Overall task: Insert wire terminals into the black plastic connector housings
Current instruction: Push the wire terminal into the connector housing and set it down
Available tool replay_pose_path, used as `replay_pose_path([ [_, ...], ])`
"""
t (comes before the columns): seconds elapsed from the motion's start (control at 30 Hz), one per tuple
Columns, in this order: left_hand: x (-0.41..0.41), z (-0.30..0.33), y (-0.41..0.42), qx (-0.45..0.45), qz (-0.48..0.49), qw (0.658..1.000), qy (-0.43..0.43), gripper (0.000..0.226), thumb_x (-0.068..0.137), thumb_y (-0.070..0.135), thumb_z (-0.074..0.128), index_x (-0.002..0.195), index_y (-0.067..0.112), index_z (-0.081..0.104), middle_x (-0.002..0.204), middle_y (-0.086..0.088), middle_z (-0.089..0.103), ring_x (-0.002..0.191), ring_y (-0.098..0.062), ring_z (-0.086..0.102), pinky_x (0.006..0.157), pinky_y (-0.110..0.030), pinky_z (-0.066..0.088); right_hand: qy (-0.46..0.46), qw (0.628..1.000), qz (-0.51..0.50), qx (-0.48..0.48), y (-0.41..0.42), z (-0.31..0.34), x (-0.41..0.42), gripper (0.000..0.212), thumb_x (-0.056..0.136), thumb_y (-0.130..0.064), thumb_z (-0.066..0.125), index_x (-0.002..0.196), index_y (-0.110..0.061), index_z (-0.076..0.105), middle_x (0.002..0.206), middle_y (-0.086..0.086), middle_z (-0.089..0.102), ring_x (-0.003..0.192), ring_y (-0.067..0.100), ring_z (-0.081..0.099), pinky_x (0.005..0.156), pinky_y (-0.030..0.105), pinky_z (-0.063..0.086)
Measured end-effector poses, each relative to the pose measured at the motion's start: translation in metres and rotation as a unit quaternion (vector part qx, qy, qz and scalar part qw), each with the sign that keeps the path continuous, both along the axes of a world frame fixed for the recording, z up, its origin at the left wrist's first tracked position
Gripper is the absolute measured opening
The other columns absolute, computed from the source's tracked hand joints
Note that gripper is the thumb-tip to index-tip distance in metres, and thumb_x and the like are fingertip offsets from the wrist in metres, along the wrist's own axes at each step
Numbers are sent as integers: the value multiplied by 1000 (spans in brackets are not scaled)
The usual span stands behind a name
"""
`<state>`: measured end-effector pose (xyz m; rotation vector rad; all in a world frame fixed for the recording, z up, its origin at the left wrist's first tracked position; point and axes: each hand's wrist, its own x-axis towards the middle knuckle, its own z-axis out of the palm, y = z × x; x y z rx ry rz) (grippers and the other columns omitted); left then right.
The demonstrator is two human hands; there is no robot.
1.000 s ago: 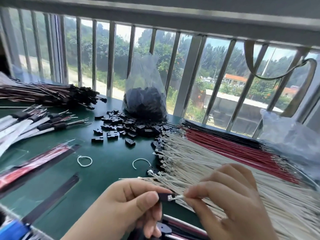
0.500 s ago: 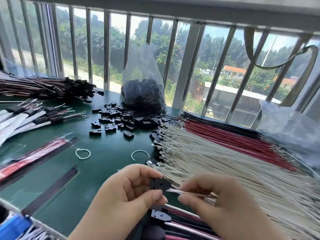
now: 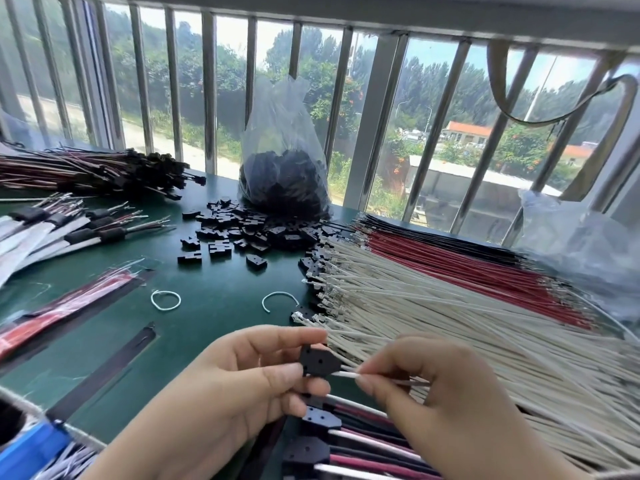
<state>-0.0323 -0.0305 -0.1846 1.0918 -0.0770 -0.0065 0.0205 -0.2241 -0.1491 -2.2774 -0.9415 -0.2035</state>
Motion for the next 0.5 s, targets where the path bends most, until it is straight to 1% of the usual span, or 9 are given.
replay_pose_path([
  [0.07, -1, 2, 1, 6, -7, 1000, 3, 30, 63, 0, 64, 92, 1, 74, 84, -25, 69, 66, -29, 69, 53, -27, 55, -4, 1000, 0, 1, 0, -1, 0, 15, 69, -44, 66, 82, -52, 64, 79, -30, 64, 75, -5, 62, 65, 16, 50],
  [0.13, 1, 3, -2, 25, 9, 1000, 14, 21, 62, 1, 68, 81, 2, 75, 74, -23, 68, 62, -29, 69, 52, -27, 55, -12, 1000, 1, 3, -1, -2, 0, 15, 70, -43, 67, 82, -51, 64, 79, -29, 64, 75, -4, 62, 64, 16, 50],
  [0.17, 2, 4, -4, 37, 17, 999, 22, 16, 61, -2, 73, 76, 4, 75, 68, -21, 67, 60, -28, 68, 52, -28, 56, -14, 1000, 4, 1, -1, -2, 0, 14, 71, -42, 69, 82, -49, 64, 79, -28, 64, 75, -2, 62, 63, 17, 50],
  [0.2, 4, 4, -5, 52, 18, 998, 30, 16, 61, -5, 79, 72, 5, 74, 65, -20, 65, 59, -28, 68, 52, -28, 56, -18, 1000, 9, -2, -2, -3, 0, 13, 73, -40, 70, 82, -47, 65, 79, -26, 65, 74, 0, 63, 63, 21, 52],
  [0.23, 5, 4, -6, 64, 10, 997, 39, 17, 59, -6, 80, 70, 4, 73, 64, -20, 64, 59, -28, 69, 52, -28, 57, -23, 1000, 16, -7, -2, -3, 1, 11, 75, -38, 71, 82, -45, 65, 79, -25, 65, 73, 1, 63, 63, 25, 53],
  [0.33, 8, 5, -5, 87, -31, 993, 72, 18, 52, 3, 74, 70, 2, 73, 65, -24, 66, 60, -30, 70, 50, -27, 56, -46, 998, 26, -18, -3, -4, 1, 10, 74, -41, 66, 84, -39, 66, 77, -24, 63, 72, 4, 62, 61, 30, 53],
  [0.43, 9, 7, -1, 123, -61, 987, 88, 12, 53, 10, 76, 65, 10, 73, 70, -23, 68, 67, -32, 72, 46, -26, 54, -77, 997, 27, -16, -4, -4, 2, 16, 73, -46, 59, 84, -36, 65, 76, -22, 62, 69, 4, 61, 58, 30, 53],
  [0.5, 10, 8, 0, 130, -74, 984, 93, 9, 57, 13, 80, 64, 13, 73, 76, -23, 70, 68, -31, 72, 43, -24, 52, -81, 996, 34, -2, -4, -3, 2, 20, 74, -48, 56, 85, -35, 65, 76, -21, 62, 68, 5, 61, 56, 31, 53],
])
